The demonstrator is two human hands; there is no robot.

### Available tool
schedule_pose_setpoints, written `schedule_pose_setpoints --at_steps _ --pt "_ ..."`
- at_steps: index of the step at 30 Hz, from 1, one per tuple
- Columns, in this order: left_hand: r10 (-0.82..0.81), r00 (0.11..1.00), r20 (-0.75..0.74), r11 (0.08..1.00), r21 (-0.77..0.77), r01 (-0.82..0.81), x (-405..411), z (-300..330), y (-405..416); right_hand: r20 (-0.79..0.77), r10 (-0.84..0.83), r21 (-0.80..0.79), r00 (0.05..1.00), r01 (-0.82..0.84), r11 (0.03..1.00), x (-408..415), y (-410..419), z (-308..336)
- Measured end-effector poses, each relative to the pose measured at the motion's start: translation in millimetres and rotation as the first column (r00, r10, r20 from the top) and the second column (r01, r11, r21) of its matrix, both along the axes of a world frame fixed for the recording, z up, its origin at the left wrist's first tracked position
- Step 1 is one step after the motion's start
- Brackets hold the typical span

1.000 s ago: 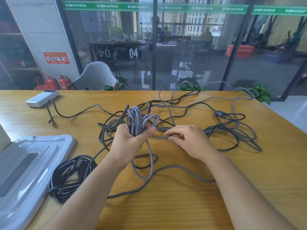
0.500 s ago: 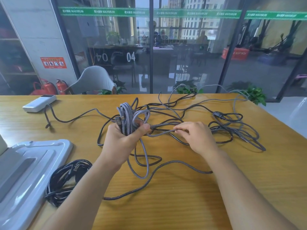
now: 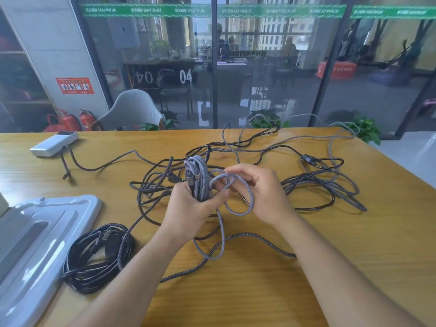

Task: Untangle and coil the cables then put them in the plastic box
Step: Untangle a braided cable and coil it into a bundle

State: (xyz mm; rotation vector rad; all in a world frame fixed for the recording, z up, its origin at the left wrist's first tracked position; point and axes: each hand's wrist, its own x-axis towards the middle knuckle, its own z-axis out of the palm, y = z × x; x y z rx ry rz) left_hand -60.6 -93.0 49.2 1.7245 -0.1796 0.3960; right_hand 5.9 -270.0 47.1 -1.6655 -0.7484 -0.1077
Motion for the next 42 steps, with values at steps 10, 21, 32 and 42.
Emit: schedule_pose_setpoints --at_steps 10,21,32,42 --pt "0.101 0.994 0.046 0.995 0.02 -0.102 3 5 15 -0.136 0.189 0.653 0.973 -0.055 0.756 -1 -35 35" --pt "0.034 0.989 -0.147 0.994 -0.095 -0.048 7 -2 20 0.392 -0.618 -0.562 0.681 0.709 0.425 30 -70 -6" --pt "0.034 0.989 -0.141 0.997 -0.07 -0.045 5 5 21 0.035 -0.053 -0.378 0.998 0.063 0.924 -25 -16 29" --pt "-0.083 0.985 -0.153 0.985 -0.165 0.058 5 7 33 -0.003 -0.449 -0.304 0.893 0.427 0.851 22 -62 16"
